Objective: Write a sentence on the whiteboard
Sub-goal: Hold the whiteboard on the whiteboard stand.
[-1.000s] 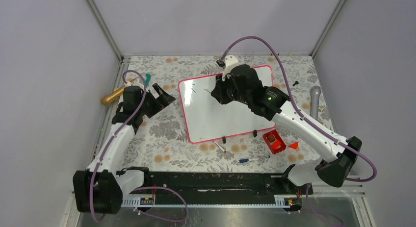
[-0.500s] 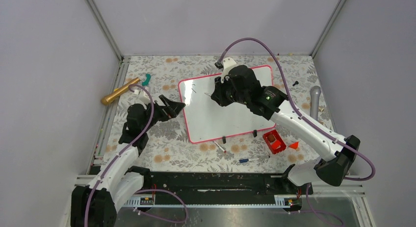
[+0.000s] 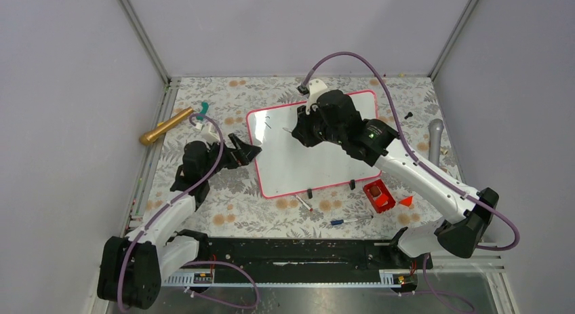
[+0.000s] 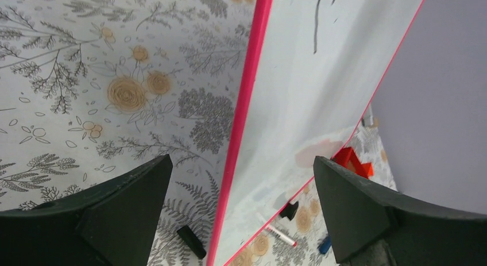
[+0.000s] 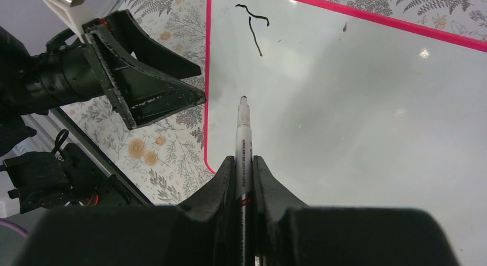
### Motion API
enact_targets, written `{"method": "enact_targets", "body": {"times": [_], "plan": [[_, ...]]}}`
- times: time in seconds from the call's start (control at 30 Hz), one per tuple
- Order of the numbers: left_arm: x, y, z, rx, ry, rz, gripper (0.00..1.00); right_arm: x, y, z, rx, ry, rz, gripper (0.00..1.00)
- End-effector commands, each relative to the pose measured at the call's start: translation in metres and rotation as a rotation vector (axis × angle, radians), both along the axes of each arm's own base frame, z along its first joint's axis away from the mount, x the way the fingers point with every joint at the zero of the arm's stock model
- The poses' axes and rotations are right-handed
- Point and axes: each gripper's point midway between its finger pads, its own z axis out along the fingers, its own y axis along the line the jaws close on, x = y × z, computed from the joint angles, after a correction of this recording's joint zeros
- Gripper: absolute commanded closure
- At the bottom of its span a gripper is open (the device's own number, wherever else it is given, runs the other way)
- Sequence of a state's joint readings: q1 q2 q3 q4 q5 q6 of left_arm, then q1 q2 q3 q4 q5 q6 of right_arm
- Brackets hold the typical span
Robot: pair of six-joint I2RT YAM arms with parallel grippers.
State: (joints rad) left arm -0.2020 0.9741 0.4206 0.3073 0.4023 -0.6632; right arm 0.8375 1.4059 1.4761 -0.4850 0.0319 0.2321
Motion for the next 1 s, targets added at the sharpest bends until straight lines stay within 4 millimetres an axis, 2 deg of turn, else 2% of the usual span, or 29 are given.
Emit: {"method": "enact_targets", "body": {"times": [0.0,0.27,0.43,0.5,0.8,0.97], "plan": [[0.004,-0.015,0.018,0.020,-0.081,-0.115,0.08,-0.002,0.004,0.019,0.046,-0.040,0.016,1.00],[0.004,-0.016,0.014,0.032,-0.137,-0.133,0.24,0.016,0.007,0.011,0.034,-0.030,-0.067,0.98],[0.001,-0.019,0.013,0.049,-0.175,-0.163,0.32,0.020,0.013,0.006,0.001,-0.013,-0.052,1.00],[0.002,-0.021,0.010,0.053,-0.170,-0.170,0.38,0.020,0.016,0.006,0.005,-0.016,-0.038,1.00],[0.006,-0.025,0.000,0.047,-0.128,-0.193,0.47,0.034,0.020,0.003,-0.033,-0.058,-0.049,1.00],[0.009,-0.028,-0.005,0.063,-0.098,-0.216,0.71,0.040,0.022,-0.001,-0.058,-0.068,-0.051,1.00]]}}
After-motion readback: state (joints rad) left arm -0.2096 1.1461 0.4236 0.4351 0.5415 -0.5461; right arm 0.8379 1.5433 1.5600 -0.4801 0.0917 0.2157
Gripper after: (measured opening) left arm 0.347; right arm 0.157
